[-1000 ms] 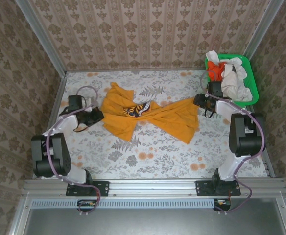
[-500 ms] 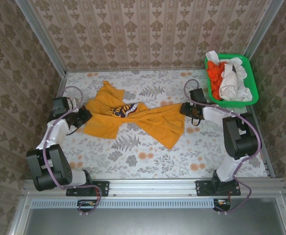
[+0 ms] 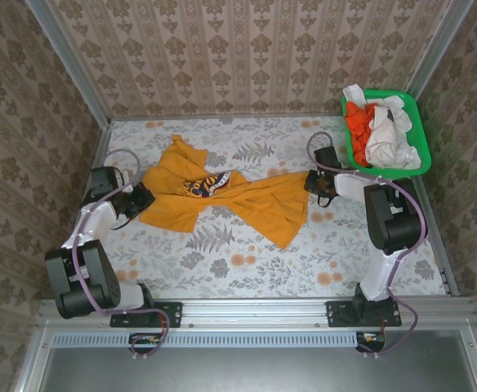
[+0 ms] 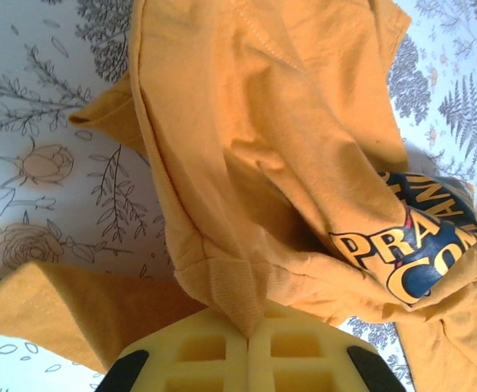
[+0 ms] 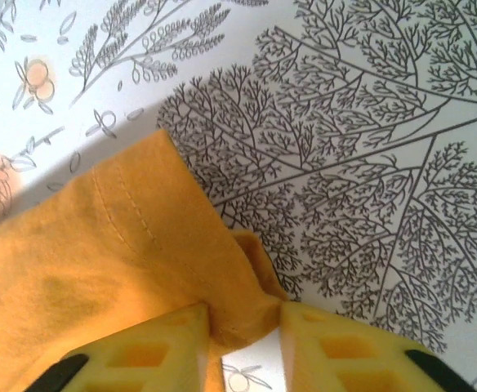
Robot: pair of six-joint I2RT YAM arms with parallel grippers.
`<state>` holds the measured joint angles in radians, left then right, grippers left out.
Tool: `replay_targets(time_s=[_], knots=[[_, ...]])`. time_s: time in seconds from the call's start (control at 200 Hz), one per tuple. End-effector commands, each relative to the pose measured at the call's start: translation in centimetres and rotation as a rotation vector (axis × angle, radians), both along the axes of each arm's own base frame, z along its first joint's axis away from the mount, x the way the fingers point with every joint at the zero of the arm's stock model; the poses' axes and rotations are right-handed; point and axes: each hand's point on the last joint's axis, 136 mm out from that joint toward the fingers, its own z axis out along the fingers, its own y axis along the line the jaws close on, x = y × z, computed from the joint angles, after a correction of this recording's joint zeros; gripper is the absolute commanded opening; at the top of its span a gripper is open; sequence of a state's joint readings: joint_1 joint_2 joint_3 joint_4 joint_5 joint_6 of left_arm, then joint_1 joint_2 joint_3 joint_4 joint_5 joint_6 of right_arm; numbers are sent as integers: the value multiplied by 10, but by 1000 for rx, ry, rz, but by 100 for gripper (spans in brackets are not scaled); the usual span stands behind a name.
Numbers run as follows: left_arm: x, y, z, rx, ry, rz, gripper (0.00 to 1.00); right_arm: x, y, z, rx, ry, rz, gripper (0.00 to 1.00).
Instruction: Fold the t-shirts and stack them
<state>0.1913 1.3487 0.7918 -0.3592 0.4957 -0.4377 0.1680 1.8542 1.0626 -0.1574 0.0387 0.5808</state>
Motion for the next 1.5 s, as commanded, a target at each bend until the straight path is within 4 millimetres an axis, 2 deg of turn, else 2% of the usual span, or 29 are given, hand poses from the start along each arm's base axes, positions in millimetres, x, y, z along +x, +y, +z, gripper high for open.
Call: replay_targets(time_s=[0.0,0.11,0.21,0.345,0.455,0.56,0.705,0.8,0.925,0.945,0.98,1.035,1.115,1.23,1.37,1.495], knots=[[-2,1,-3,0,12,18,0,8,0,-4,7,-4,-3,27],[-2,1,-3,3,9,15,0,12,-1,-2,16,-4,2,37],[-1,1,-3,1,8,14,0,16,0,-2,30,-7,4,36],[-1,0,-2,-1,3,11,0,18,0,-4,30,5,3,24],[-1,0,-1,-1,0,8,0,19,-1,3,30,-12,5,0],[0,0,3,5,-15,4,0,20,0,24,31,-61,24,0],[3,0,21,5,-63,18,0,19,2,81,46,-193,51,0],[11,1,51,4,-142,25,0,14,3,121,48,-284,75,0],[16,5,102,28,-247,38,0,-5,-2,189,31,-431,89,0],[16,5,112,34,-267,38,0,-11,-3,208,30,-477,90,0],[14,7,129,47,-299,46,0,-21,-5,229,23,-528,92,0],[10,10,155,73,-352,57,0,-35,-9,256,6,-594,102,0],[1,16,190,109,-424,86,0,-64,-16,308,-19,-733,108,0],[-11,15,237,118,-520,99,0,-102,-21,368,-49,-888,134,0],[-31,10,289,122,-639,104,0,-145,-25,429,-69,-1039,154,0],[-49,8,328,137,-727,115,0,-175,-27,468,-91,-1136,177,0]])
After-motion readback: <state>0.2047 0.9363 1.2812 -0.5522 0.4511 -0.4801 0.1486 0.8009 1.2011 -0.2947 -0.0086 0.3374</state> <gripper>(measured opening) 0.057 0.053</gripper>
